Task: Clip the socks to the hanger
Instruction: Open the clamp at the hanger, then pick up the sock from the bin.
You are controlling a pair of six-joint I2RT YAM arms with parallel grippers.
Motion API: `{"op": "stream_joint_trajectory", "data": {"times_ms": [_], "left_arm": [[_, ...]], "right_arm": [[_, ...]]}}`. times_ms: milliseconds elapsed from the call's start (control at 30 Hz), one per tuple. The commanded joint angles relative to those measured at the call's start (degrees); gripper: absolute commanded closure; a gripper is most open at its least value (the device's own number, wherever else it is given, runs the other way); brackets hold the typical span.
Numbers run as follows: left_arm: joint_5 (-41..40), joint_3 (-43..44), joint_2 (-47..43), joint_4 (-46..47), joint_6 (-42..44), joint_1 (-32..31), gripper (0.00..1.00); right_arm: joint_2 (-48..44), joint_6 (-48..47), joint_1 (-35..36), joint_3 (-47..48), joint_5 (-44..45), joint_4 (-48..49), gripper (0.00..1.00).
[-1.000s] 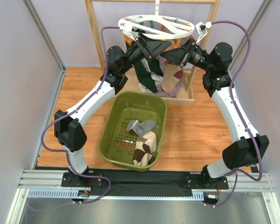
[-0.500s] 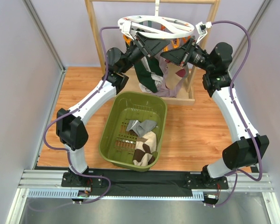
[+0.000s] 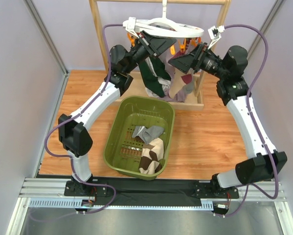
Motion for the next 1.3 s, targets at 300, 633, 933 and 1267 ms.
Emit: {"op": "stream_joint_trajectory", "data": {"times_ms": [300, 633, 933, 1267], "left_arm": [[-2.3, 0.32, -6.36, -19.87, 2.08, -0.4, 1.0], [-0.1, -1.97, -10.93, -28.74, 11.31, -0.4, 1.0], [0.25, -6.98, -12.96, -27.26, 11.49, -0.05, 1.0], [-0.01, -6.98, -13.57, -26.91, 11.67, 0.65, 1.0]], "right_arm": [[-16.6, -13.68, 1.73, -6.32, 3.65, -27.33, 0.01], [-13.89, -23.46, 25.73, -20.63, 19.46, -28.97, 0.37], [2.18, -30.4, 32.05, -23.11, 30.71, -25.97, 0.3], [14.6, -38.94, 37.6, -15.28, 32.3, -26.59, 0.41]]}}
